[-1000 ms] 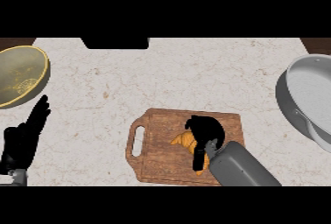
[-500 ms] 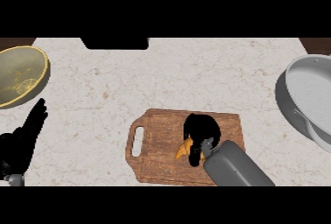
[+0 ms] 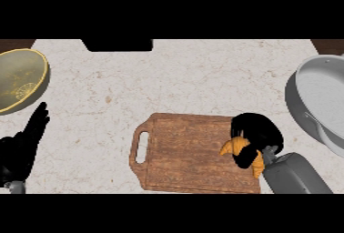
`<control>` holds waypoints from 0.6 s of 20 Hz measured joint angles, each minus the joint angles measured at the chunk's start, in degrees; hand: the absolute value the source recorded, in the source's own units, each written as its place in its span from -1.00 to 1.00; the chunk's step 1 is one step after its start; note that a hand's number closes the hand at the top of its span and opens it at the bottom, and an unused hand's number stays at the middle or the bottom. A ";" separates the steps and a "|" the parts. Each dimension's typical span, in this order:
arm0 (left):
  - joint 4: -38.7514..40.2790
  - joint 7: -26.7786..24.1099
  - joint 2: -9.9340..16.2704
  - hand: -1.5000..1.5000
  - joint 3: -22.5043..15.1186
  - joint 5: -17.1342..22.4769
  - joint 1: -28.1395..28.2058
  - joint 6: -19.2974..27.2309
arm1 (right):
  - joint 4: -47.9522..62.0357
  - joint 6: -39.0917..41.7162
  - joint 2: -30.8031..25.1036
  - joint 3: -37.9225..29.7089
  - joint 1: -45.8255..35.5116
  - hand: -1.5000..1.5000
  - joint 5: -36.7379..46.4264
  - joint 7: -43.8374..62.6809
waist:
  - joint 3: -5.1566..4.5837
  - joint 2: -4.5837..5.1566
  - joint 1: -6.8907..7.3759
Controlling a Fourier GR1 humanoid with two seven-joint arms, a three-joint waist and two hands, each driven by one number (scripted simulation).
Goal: Pick the croissant from the cutting board and place it in the pot
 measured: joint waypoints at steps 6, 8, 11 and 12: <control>0.77 0.43 -0.31 0.00 0.42 -0.34 -1.10 -0.33 | -8.90 -5.22 -5.04 -2.32 1.60 1.00 6.29 0.48 | 0.00 -0.08 -0.33; 0.77 0.59 -0.47 0.00 0.62 -0.33 -1.01 -0.21 | -12.91 -7.27 -6.31 -3.46 1.19 1.00 8.81 1.94 | -0.01 -0.19 -0.50; 0.68 0.52 -0.39 0.00 0.83 -0.55 -0.66 -0.19 | -18.69 -10.01 -8.49 -5.60 0.73 1.00 12.88 4.37 | -0.02 -0.29 -0.65; 0.63 0.51 -0.51 0.00 0.69 -0.70 -0.77 -0.21 | -19.96 -11.61 -8.68 -6.17 1.11 1.00 14.33 4.87 | -0.03 -0.26 -0.60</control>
